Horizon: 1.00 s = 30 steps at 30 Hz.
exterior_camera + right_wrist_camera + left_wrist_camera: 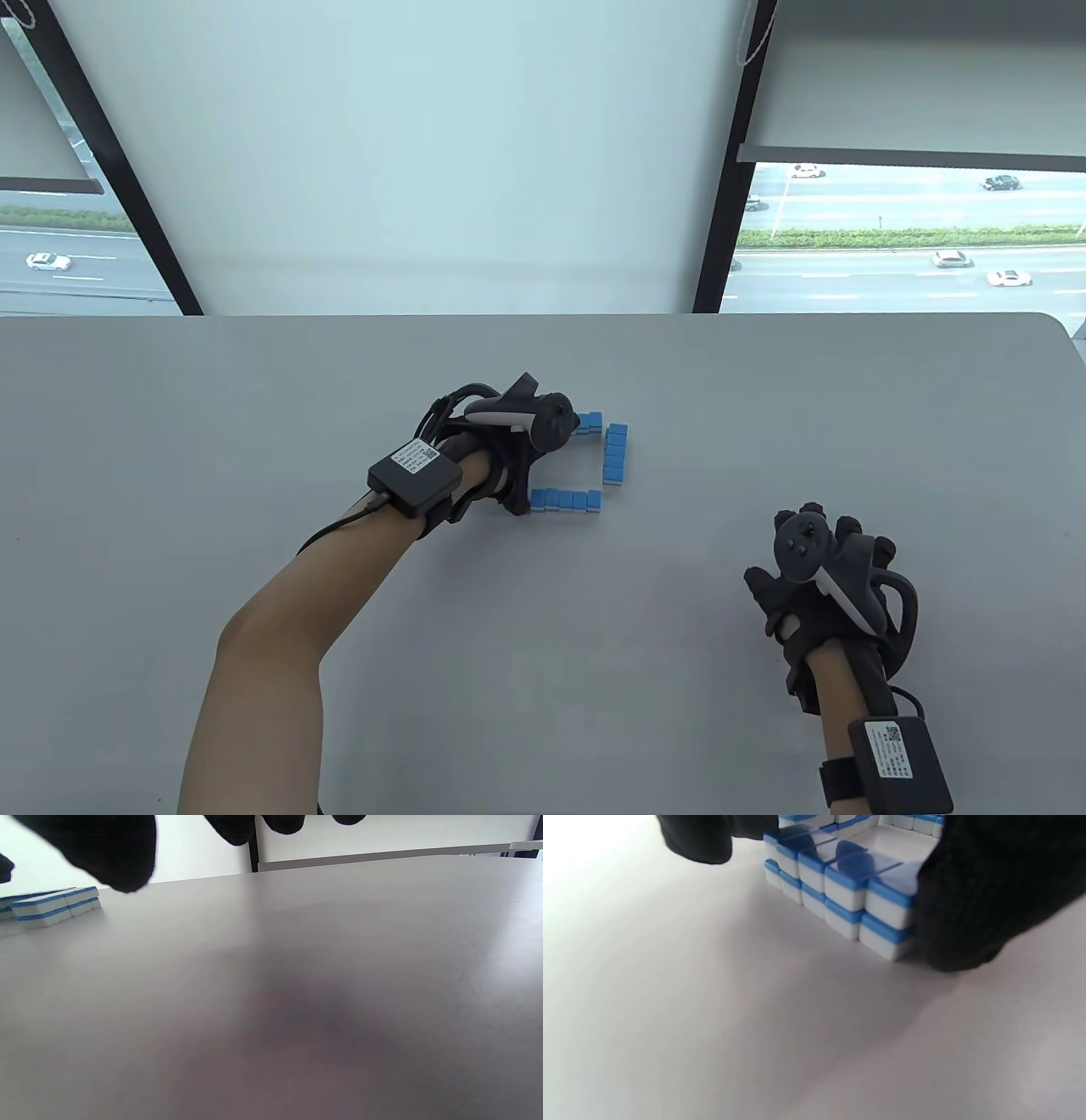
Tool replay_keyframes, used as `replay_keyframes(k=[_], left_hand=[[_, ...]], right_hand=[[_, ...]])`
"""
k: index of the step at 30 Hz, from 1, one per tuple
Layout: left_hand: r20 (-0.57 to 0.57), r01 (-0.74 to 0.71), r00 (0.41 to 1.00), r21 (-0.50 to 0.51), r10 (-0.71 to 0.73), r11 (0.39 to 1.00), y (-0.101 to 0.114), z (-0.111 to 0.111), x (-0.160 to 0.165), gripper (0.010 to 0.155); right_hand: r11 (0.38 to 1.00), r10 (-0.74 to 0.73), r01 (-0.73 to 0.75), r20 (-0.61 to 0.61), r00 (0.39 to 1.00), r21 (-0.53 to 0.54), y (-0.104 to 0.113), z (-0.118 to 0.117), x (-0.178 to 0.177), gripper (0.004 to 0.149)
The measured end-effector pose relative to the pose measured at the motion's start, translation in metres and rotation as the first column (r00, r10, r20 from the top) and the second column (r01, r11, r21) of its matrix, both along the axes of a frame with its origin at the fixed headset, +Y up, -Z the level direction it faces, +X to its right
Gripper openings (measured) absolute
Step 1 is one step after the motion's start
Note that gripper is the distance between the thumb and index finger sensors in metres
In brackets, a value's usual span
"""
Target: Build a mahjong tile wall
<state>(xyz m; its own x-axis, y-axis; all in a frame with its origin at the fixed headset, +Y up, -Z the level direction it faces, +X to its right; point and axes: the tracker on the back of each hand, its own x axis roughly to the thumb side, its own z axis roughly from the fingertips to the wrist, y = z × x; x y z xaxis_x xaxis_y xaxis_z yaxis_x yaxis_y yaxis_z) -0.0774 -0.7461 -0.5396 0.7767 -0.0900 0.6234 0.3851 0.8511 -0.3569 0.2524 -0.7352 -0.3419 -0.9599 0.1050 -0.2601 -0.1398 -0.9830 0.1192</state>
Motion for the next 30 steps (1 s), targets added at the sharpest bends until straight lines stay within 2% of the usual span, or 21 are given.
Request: replay_keyframes(k=[5,9,12,15,19,21,25,30], left_hand=[[-0.032,-0.019,0.999,0.039,0.02,0.999,0.017,0.013,-0.016,0.122],[-0.071,-0.09,0.993,0.071,0.095,0.993,0.041,0.03,-0.037,0.108],[-0.117,-0.174,0.975,0.123,0.188,0.977,0.064,0.054,-0.059,0.092],[-0.173,-0.247,0.948,0.13,0.267,0.96,0.074,0.079,-0.077,0.09],[-0.249,-0.299,0.909,0.17,0.334,0.939,0.074,0.114,-0.1,0.086],[-0.291,-0.267,0.901,0.215,0.323,0.939,0.068,0.135,-0.115,0.086],[-0.351,-0.209,0.886,0.276,0.301,0.938,0.062,0.16,-0.135,0.088],[-0.438,-0.213,0.826,0.34,0.354,0.916,0.051,0.187,-0.162,0.085]], right_hand=[[1.0,-0.002,0.002,-0.008,1.0,-0.006,-0.001,0.0,-0.002,0.081],[1.0,-0.005,0.005,-0.021,1.0,-0.003,0.0,0.0,-0.006,0.081],[1.0,-0.009,0.009,-0.038,0.999,-0.002,0.0,0.0,-0.01,0.081],[1.0,-0.012,0.012,-0.056,0.998,-0.002,0.0,-0.001,-0.015,0.08],[1.0,-0.017,0.017,-0.079,0.997,0.002,0.001,-0.003,-0.02,0.08],[1.0,-0.025,0.024,-0.091,0.996,-0.003,0.001,-0.003,-0.023,0.08],[1.0,-0.03,0.03,-0.099,0.995,0.0,0.0,-0.003,-0.025,0.08],[0.999,-0.045,0.046,-0.094,0.995,-0.001,-0.001,-0.004,-0.024,0.079]])
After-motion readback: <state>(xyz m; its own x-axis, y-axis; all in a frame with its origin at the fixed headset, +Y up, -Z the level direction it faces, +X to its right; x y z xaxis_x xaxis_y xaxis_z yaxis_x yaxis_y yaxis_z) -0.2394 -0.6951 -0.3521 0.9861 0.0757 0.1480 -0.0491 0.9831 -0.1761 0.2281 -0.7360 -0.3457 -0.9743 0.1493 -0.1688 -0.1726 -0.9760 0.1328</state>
